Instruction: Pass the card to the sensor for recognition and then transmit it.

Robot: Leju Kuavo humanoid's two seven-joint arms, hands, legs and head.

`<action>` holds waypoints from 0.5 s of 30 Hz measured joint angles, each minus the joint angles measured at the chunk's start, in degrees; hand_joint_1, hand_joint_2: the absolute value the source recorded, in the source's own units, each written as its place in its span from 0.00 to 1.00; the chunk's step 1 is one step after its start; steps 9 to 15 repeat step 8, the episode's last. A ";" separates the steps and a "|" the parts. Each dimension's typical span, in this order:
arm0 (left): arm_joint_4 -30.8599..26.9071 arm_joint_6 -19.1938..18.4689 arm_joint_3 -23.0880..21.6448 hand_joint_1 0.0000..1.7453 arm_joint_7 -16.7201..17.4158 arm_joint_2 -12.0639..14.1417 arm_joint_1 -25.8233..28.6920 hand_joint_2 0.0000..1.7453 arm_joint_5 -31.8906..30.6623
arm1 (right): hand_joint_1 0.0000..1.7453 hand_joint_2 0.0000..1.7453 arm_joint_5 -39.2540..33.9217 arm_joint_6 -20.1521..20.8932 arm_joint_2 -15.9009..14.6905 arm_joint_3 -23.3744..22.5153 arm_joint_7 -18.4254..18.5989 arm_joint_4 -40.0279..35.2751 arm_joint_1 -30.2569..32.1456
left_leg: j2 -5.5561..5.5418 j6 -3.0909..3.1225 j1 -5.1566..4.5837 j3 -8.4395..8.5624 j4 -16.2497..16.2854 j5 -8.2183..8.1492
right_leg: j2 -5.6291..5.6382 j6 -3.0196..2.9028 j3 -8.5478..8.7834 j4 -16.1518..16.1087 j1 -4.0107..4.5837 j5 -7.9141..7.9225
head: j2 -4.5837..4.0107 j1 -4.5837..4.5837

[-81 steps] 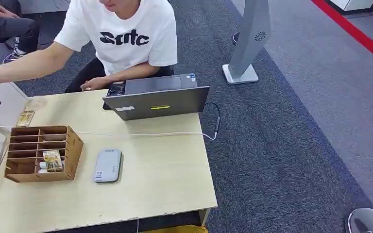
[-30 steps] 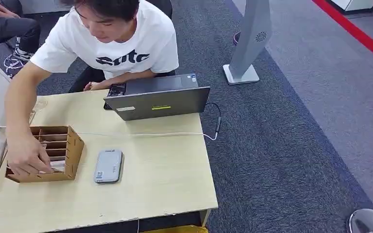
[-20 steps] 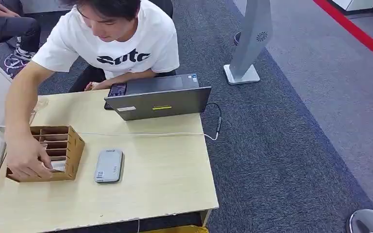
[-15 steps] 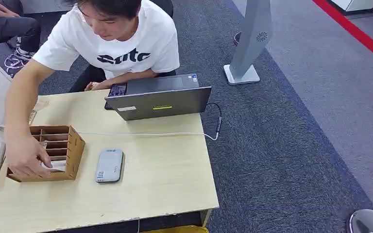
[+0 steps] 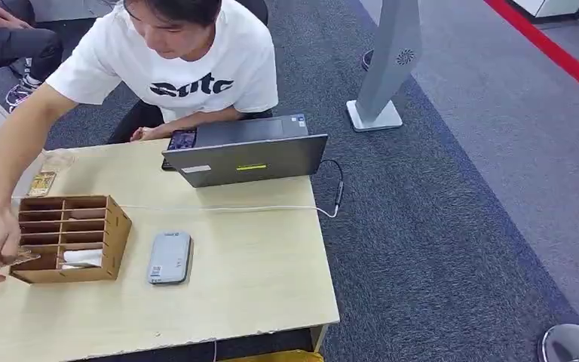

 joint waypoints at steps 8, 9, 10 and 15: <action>3.09 0.83 -13.27 0.00 -0.43 0.98 0.97 1.00 8.75 | 0.00 1.00 1.95 -1.27 -0.09 1.18 0.96 0.13 -0.02 | -0.02 0.00 0.03 -0.02 -0.01 -0.01 | -0.01 0.02 -0.04 0.00 0.03 -0.04 | 0.00 0.00; 3.09 0.83 -13.27 0.00 -0.43 0.98 0.97 1.00 8.75 | 0.00 1.00 1.95 -1.27 -0.09 1.18 0.96 0.13 -0.02 | -0.02 0.00 0.03 -0.02 -0.01 -0.01 | -0.01 0.02 -0.04 0.00 0.03 -0.04 | 0.00 0.00; 3.09 0.83 -13.27 0.00 -0.43 0.98 0.97 1.00 8.75 | 0.00 1.00 1.95 -1.27 -0.09 1.18 0.96 0.13 -0.02 | -0.02 0.00 0.03 -0.02 -0.01 -0.01 | -0.01 0.02 -0.04 0.00 0.03 -0.04 | 0.00 0.00; 3.09 0.83 -13.27 0.00 -0.43 0.98 0.97 1.00 8.75 | 0.00 1.00 1.95 -1.27 -0.09 1.18 0.96 0.13 -0.02 | -0.02 0.00 0.03 -0.02 -0.01 -0.01 | -0.01 0.02 -0.04 0.00 0.03 -0.04 | 0.00 0.00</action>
